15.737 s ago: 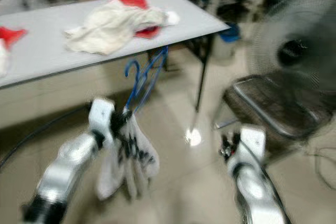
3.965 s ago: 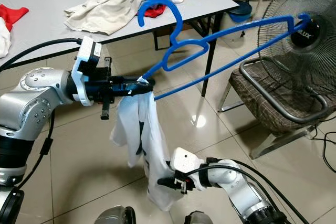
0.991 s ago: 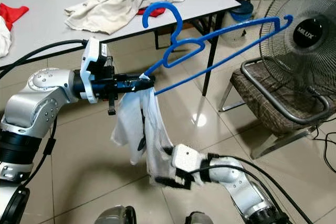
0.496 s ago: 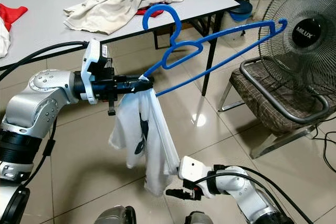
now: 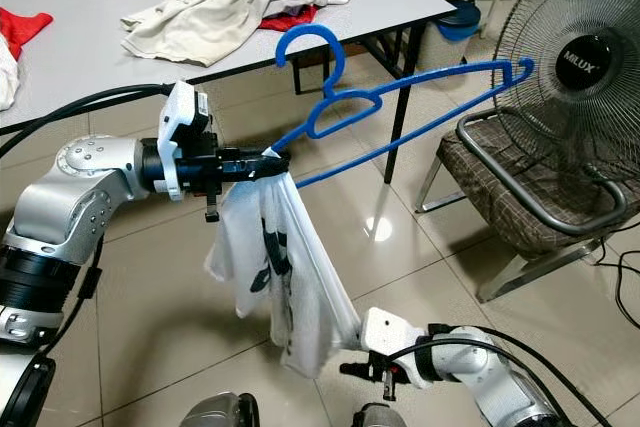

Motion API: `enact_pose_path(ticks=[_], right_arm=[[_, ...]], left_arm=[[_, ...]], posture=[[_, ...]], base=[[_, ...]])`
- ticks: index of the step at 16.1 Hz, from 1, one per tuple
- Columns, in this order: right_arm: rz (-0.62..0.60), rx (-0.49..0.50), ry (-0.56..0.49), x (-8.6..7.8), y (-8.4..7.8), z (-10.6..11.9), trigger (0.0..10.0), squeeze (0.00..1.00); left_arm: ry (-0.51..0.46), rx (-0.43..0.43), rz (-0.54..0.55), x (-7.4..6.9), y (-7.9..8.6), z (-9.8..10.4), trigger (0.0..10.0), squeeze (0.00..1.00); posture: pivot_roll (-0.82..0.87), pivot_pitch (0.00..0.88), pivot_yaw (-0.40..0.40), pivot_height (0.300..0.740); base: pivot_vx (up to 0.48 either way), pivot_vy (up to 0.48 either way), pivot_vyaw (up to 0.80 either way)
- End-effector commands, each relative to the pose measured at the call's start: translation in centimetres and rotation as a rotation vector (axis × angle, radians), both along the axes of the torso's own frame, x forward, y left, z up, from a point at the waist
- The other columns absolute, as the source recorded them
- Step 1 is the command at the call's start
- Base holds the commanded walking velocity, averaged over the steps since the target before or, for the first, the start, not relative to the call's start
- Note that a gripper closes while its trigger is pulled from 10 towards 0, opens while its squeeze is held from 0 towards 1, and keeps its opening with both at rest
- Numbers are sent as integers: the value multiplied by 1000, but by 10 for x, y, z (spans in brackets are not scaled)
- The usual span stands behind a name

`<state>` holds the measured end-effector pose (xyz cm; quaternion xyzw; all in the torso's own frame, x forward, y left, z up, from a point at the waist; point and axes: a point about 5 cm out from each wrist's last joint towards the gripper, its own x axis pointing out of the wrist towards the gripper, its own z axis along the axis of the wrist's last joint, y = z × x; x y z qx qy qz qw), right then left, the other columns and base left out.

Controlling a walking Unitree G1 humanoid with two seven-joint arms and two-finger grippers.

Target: Hang hanger

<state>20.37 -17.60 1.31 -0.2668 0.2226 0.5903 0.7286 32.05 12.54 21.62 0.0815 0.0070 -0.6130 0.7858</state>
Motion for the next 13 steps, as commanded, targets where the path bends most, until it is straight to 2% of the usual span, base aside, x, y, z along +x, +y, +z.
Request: enact_pose_path(ticks=[1,4,5,6,8,9,13], right_arm=[[-41,-90,75,-13,-23,-13,0,0],[-84,-153,79,-13,-42,-14,0,0],[-138,-178,53,-8,-55,-10,0,0],[-151,-180,49,-7,-57,-9,0,0],[-210,-248,16,-3,-80,-4,0,0],[-258,-296,-15,-1,-95,1,0,0],[-401,-347,-139,13,-124,21,0,0]], left_arm=[[-63,6,35,2,9,9,0,0],[-65,24,46,2,13,6,0,0],[-65,42,49,1,15,3,0,0],[-66,47,49,1,16,3,0,0],[-61,65,55,-1,21,-2,0,0],[-60,88,66,-2,25,-6,0,0],[-49,138,82,-4,34,-16,0,0]], posture=[[23,73,84,740],[22,66,83,740],[19,60,83,740],[19,59,83,740],[16,51,80,740],[15,48,78,740],[14,45,77,740]], base=[[0,0,0],[0,0,0],[0,0,0],[0,0,0],[0,0,0],[0,0,0],[0,0,0]])
